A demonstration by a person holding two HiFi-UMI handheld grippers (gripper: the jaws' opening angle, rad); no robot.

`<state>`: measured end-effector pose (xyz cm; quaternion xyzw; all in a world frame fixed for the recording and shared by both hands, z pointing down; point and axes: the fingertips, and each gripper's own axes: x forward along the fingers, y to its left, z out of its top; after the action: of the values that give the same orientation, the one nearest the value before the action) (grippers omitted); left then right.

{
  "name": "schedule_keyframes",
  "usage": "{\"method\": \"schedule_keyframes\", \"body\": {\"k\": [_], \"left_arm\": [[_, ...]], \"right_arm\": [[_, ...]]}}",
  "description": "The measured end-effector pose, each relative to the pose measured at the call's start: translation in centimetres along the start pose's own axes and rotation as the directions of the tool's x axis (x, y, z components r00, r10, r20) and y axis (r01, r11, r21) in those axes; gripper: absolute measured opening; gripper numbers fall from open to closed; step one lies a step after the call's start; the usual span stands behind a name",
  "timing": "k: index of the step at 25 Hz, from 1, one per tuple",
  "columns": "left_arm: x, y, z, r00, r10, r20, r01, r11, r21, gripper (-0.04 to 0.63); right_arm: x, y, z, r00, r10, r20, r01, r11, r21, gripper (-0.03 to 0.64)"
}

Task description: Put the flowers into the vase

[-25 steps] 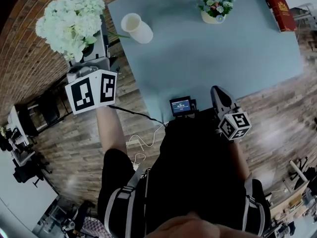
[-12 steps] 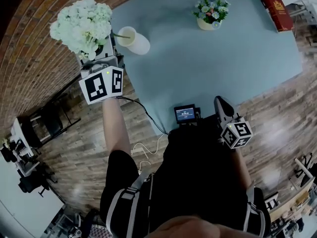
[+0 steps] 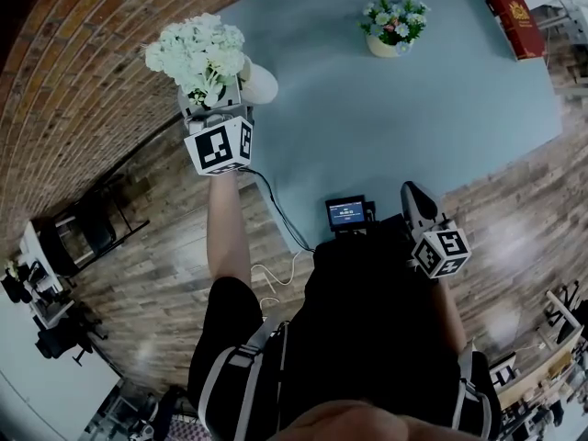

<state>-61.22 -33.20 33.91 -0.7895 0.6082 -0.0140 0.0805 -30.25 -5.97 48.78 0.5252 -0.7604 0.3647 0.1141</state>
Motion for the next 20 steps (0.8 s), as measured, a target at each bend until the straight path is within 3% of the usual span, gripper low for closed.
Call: {"method": "schedule_keyframes", "body": {"k": [20], "left_arm": [[-0.7, -1.5, -5.6, 0.995, 0.003, -0.102, 0.0, 1.0, 0.031, 0.215]], "right_arm": [[-0.4, 0.0, -0.6, 1.0, -0.002, 0.005, 0.002, 1.0, 0.0, 0.018]]}}
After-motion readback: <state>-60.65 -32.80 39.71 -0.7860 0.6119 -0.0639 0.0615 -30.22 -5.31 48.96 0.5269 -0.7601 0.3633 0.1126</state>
